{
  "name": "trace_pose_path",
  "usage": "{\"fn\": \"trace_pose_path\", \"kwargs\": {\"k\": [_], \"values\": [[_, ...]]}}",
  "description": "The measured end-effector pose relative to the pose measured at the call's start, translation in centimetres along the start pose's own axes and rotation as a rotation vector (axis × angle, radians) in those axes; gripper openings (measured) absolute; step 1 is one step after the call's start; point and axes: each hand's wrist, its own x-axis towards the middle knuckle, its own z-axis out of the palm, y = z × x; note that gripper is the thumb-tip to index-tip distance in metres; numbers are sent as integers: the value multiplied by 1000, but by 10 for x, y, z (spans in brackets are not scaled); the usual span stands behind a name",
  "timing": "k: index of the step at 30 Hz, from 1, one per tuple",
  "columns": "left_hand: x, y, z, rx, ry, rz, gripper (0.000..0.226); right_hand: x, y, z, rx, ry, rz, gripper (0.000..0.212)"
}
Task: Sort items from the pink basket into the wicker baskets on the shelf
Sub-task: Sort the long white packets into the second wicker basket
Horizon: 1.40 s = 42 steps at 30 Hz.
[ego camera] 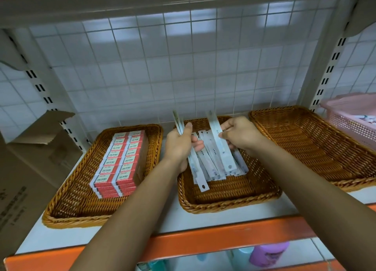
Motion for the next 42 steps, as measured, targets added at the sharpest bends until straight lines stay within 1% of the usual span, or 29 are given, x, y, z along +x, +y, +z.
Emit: {"fn": "trace_pose_path", "kwargs": {"k": [2, 4, 7, 9, 12, 13, 15, 16, 17, 18, 19, 20, 21, 23, 24, 25, 26, 28, 30, 32, 33, 34, 35, 36, 38, 39, 40, 42], "values": [[0, -1, -1, 24, -13, -3, 32, 3, 2, -5, -23, -24, 34, 7], [-1, -1, -1, 33, -22, -3, 31, 4, 2, -9, -2, -38, 20, 10], [-3, 0, -1, 70, -26, 21, 24, -1, -7, -13, 56, -15, -89, 13], [-6, 2, -1, 132, -49, 72, 25, -2, -13, -14, 31, -33, -185, 17], [-13, 6, -1, 130, -116, 136, 23, -6, -21, -15, -273, -42, -306, 17], [-15, 6, -1, 131, -130, 150, 22, -6, -23, -15, -345, -49, -334, 18], [-16, 5, 0, 116, -122, 161, 18, -9, -28, -13, -401, -50, -374, 18], [-16, 5, 0, 88, -96, 156, 15, -10, -30, -11, -421, 4, -402, 18], [-16, 4, 1, 46, -65, 144, 12, -11, -31, -9, -436, 98, -427, 19], [-16, 4, 2, -2, -37, 129, 9, -12, -30, -7, -428, 193, -434, 19], [-16, 5, 2, -49, -17, 120, 7, -14, -30, -5, -400, 244, -411, 19], [-15, 5, 3, -79, -6, 121, 7, -15, -29, -2, -335, 223, -353, 18], [-15, 5, 2, -85, -3, 132, 8, -17, -28, 1, -218, 131, -259, 19], [-16, 4, 1, -43, -24, 166, 15, -22, -29, 7, 114, -132, -22, 28], [-16, 3, 1, -18, -51, 180, 19, -23, -30, 8, 267, -208, 63, 29], [-17, 2, 1, 4, -79, 192, 22, -23, -30, 9, 402, -240, 120, 26], [-18, 1, 1, 29, -104, 205, 23, -21, -31, 8, 531, -245, 156, 20], [-20, -1, 1, 94, -141, 240, 15, -17, -30, 7, 773, -237, 220, 10], [-19, -3, 1, 148, -158, 258, 9, -12, -29, 2, 960, -209, 237, 9], [-17, -4, 1, 179, -122, 249, 11, -7, -27, -5, 1040, -111, 213, 12], [-15, -4, 0, 181, -90, 240, 12, -4, -25, -9, 1010, -39, 201, 13], [-14, -4, 0, 173, -62, 228, 15, 0, -21, -13, 908, 38, 192, 13], [-12, -5, 0, 159, -45, 215, 18, 2, -16, -16, 743, 100, 188, 11], [-11, -5, 0, 147, -43, 208, 19, 4, -11, -17, 526, 134, 175, 12], [-10, -5, 0, 140, -59, 204, 19, 7, 1, -12, 88, 120, 132, 14], [-10, -5, 0, 151, -67, 205, 18, 7, 6, -7, -78, 101, 116, 12], [-10, -5, 0, 165, -79, 205, 17, 6, 9, -1, -199, 82, 107, 11], [-11, -5, 1, 190, -101, 203, 17, 5, 13, 9, -358, 32, 82, 12]]}}
